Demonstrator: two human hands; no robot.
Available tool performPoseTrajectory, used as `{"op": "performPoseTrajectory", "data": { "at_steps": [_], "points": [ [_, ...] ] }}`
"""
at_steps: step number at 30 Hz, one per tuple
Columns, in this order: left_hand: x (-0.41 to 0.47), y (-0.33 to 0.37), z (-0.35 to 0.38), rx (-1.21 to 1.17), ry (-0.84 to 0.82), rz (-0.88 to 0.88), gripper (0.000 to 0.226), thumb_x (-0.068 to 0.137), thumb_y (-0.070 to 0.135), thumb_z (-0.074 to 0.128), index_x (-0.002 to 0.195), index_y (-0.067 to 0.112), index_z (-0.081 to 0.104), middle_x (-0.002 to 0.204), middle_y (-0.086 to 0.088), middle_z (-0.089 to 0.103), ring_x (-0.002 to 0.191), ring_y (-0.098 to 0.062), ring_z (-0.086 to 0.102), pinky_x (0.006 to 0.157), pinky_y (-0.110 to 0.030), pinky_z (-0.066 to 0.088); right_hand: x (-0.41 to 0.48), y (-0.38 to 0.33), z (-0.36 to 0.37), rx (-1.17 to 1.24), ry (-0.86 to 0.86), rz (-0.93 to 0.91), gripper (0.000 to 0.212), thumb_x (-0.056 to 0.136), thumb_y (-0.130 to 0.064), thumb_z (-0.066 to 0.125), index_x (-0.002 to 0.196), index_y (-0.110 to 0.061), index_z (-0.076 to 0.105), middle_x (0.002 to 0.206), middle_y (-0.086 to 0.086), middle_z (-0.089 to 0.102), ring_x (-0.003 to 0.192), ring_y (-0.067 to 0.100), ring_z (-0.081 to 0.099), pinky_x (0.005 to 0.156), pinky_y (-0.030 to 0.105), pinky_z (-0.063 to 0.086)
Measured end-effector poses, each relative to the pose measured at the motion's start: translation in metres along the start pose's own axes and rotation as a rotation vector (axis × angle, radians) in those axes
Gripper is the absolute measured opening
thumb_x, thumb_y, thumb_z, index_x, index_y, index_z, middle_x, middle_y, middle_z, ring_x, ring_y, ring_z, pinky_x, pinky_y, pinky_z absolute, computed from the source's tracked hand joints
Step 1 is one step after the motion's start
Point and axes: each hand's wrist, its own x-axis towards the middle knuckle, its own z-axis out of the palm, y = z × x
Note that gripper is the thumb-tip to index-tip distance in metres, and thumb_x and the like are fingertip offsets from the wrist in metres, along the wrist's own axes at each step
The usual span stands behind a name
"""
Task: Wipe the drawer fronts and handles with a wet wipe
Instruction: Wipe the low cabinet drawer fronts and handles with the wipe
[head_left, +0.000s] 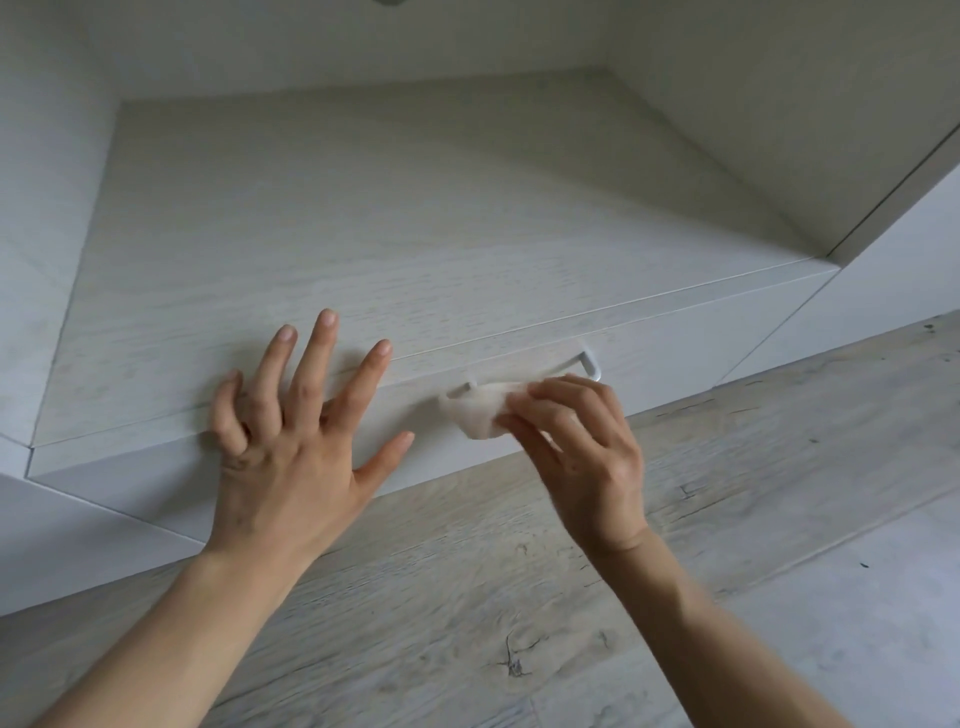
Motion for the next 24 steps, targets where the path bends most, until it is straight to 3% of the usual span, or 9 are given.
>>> {"op": "performPoseTrajectory", "data": {
  "at_steps": [4, 7, 11, 18, 24],
  "points": [
    [0.001, 0.001, 0.001, 0.026, 0.032, -0.012, 0.068, 0.099, 0.064, 0.029, 0.156, 0.028, 0.023, 0.158, -0.012, 0.014, 0.141, -0.033, 0.017, 0.103, -0.056, 0.018, 0.0, -0.007, 0.005, 0.007, -0.001, -0.005, 0.01, 0.088, -0.012, 0.072, 0.089, -0.002, 0.074, 0.092, 0.009, 0.07, 0.09, 0.026, 0.063, 0.082, 0.038, 0.053],
    [-0.001, -0.001, 0.002, 0.054, 0.058, 0.016, 0.071, 0.098, 0.063, 0.035, 0.156, 0.025, 0.02, 0.156, -0.015, 0.021, 0.138, -0.035, 0.022, 0.102, -0.055, 0.019, 0.004, -0.017, 0.015, 0.026, -0.05, -0.051, 0.004, 0.084, -0.004, 0.075, 0.087, -0.004, 0.074, 0.09, 0.007, 0.069, 0.082, 0.027, 0.062, 0.074, 0.036, 0.052],
    [-0.001, -0.003, 0.003, 0.055, 0.062, 0.039, 0.073, 0.097, 0.062, 0.037, 0.157, 0.024, 0.019, 0.156, -0.016, 0.023, 0.137, -0.037, 0.025, 0.101, -0.056, 0.021, 0.005, -0.01, 0.014, 0.009, -0.051, -0.09, 0.013, 0.079, 0.004, 0.076, 0.09, -0.002, 0.073, 0.089, 0.01, 0.068, 0.078, 0.027, 0.061, 0.069, 0.038, 0.052],
    [0.0, -0.002, 0.002, 0.065, 0.075, 0.033, 0.071, 0.097, 0.062, 0.039, 0.155, 0.024, 0.025, 0.154, -0.015, 0.026, 0.139, -0.033, 0.018, 0.104, -0.053, 0.016, 0.0, 0.006, -0.004, -0.018, -0.125, -0.143, 0.017, 0.08, 0.009, 0.071, 0.096, 0.004, 0.072, 0.095, 0.013, 0.069, 0.091, 0.028, 0.06, 0.08, 0.038, 0.052],
    [0.0, -0.001, 0.005, 0.074, 0.088, 0.023, 0.072, 0.097, 0.063, 0.04, 0.155, 0.023, 0.025, 0.154, -0.015, 0.025, 0.138, -0.034, 0.02, 0.101, -0.055, 0.021, -0.001, 0.032, -0.032, -0.112, -0.04, -0.048, 0.014, 0.081, 0.005, 0.072, 0.094, 0.004, 0.073, 0.103, 0.014, 0.07, 0.1, 0.026, 0.064, 0.089, 0.033, 0.054]
  ]
}}
